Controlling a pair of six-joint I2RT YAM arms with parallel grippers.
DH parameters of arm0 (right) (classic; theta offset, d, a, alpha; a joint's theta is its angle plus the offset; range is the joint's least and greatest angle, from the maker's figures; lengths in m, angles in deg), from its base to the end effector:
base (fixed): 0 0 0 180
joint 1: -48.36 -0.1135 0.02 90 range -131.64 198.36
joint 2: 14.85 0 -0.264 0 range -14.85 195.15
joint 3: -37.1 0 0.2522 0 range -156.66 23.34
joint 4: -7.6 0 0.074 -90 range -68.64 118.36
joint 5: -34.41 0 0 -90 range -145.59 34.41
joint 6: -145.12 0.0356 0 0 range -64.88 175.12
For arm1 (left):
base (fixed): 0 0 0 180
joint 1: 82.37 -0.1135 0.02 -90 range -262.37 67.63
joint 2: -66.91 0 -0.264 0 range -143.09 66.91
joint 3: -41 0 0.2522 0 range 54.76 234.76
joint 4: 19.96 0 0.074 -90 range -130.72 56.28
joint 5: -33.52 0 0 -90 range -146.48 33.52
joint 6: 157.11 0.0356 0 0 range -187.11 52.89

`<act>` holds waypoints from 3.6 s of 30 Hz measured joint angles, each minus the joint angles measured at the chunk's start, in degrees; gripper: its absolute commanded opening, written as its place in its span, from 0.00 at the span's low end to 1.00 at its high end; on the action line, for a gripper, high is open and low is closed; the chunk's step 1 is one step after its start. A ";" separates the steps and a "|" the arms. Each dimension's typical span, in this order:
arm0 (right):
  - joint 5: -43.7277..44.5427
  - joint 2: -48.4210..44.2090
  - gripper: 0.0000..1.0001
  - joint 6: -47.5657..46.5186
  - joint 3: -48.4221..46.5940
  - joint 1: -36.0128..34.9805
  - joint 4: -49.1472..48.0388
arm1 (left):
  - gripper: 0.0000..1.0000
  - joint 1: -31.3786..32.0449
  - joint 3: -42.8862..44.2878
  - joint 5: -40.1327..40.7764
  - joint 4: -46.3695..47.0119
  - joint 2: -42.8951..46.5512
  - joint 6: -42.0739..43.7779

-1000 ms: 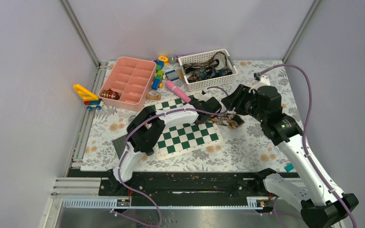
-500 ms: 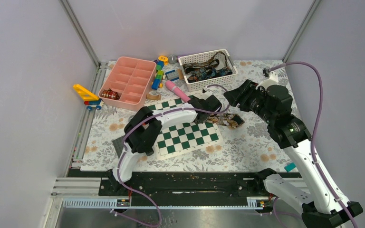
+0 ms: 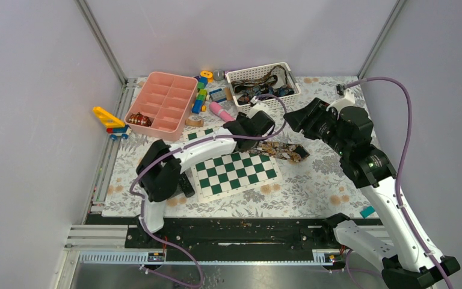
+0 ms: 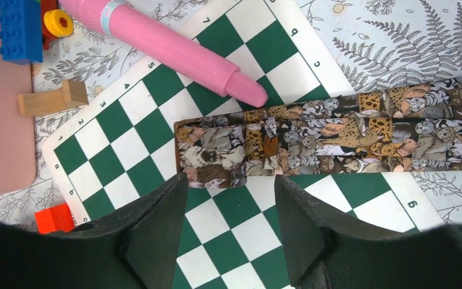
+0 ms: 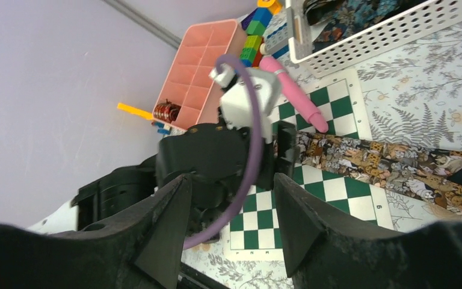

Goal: Roll the ties
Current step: Roll the tie at the center of the board.

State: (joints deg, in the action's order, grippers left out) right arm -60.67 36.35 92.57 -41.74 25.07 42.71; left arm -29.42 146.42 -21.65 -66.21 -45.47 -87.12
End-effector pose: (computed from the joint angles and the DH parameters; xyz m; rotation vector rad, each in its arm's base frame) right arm 0.1701 0.0766 0.4220 0.1503 1.7712 0.8560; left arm 0.2769 -0.3331 0.2444 0.4181 2.2528 0.1242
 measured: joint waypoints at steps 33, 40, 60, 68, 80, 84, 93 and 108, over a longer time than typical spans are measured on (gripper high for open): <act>-14.08 48.76 0.34 4.39 -4.17 -6.10 -10.10 | 0.58 -22.03 -40.72 -24.20 34.12 25.70 -13.94; -14.01 56.11 0.33 3.04 -12.28 -6.60 -9.97 | 0.58 -23.21 -42.58 -25.44 39.21 25.70 -15.65; -10.78 65.51 0.31 1.25 -16.74 -6.62 -6.71 | 0.59 -23.63 -45.42 -28.68 47.39 21.62 -18.03; -8.46 65.90 0.31 1.25 -17.35 -6.62 -6.14 | 0.61 -23.63 -45.42 -31.06 49.07 18.73 -18.03; -7.45 65.90 0.31 1.29 -17.35 -6.62 -5.31 | 0.64 -23.67 -45.42 -35.74 51.39 14.36 -18.64; -7.45 65.90 0.31 1.29 -17.35 -6.62 -5.31 | 0.65 -23.67 -44.89 -37.40 51.95 13.07 -19.10; -7.48 65.90 0.31 1.29 -17.35 -6.62 -5.31 | 0.65 -23.67 -44.41 -40.81 53.66 10.75 -20.61; -7.48 65.90 0.31 1.29 -17.33 -6.64 -5.31 | 0.58 -23.67 -44.35 -46.03 57.90 7.78 -23.69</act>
State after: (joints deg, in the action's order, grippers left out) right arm -68.15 102.25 93.86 -59.07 18.43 37.39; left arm -53.09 102.07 -67.68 -8.31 -37.69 -110.82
